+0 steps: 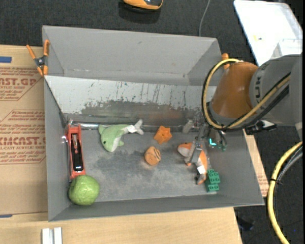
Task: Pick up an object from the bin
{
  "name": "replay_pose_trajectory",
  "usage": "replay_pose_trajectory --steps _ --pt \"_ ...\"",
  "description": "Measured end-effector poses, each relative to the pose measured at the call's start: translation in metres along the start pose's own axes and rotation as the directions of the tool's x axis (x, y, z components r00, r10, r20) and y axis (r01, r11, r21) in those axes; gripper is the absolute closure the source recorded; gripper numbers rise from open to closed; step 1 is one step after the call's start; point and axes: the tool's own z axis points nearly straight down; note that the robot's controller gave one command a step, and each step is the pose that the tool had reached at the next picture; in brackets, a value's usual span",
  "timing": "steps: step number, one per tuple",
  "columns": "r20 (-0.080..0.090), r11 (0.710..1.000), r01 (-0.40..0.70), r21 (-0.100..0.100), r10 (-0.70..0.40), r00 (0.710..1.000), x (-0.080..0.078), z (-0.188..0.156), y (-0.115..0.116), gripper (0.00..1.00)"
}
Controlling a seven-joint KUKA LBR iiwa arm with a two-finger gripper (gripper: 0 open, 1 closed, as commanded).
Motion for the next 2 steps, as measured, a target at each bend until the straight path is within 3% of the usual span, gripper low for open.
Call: replay_pose_trajectory --steps 2 --pt "0.0 1.0 0.003 -0.001 -0.003 1.0 0.0003 -0.0003 0.0023 0.0"
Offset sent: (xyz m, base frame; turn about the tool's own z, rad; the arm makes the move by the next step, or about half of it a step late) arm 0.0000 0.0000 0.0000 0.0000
